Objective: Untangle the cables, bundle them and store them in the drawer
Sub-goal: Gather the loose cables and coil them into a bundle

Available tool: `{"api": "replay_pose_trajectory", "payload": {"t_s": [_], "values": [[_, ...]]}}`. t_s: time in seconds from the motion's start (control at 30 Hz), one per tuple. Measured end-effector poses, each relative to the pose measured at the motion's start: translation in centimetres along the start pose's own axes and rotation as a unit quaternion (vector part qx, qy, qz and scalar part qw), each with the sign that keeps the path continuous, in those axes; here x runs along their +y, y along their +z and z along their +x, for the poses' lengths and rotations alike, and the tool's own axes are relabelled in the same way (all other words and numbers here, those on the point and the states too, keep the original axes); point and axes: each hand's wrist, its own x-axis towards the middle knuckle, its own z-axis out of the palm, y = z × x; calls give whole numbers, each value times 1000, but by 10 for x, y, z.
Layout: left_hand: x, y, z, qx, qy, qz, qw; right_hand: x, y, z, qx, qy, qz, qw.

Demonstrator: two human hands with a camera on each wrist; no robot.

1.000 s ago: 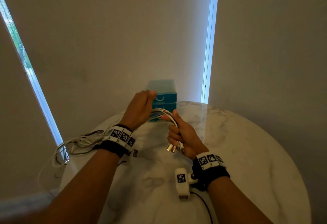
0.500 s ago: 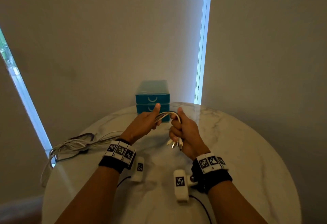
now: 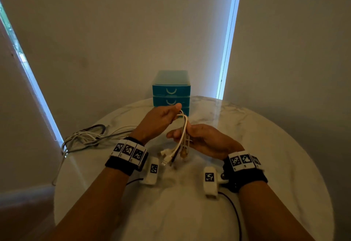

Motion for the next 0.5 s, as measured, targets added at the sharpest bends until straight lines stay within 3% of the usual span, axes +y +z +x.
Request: {"api": "replay_pose_trajectory", "payload": {"t_s": [0.23,0.37,0.5], "values": [[-2,-7,-3,-9,40,26,999,-11,12,5,-67,22,246,967],[-6,-7,-1,-3,37,21,999,-6,20,13,-24,35,209,977],[-8,-9,-2,-8,-26,-69,997,-4,32,19,20,12,222,975]]}}
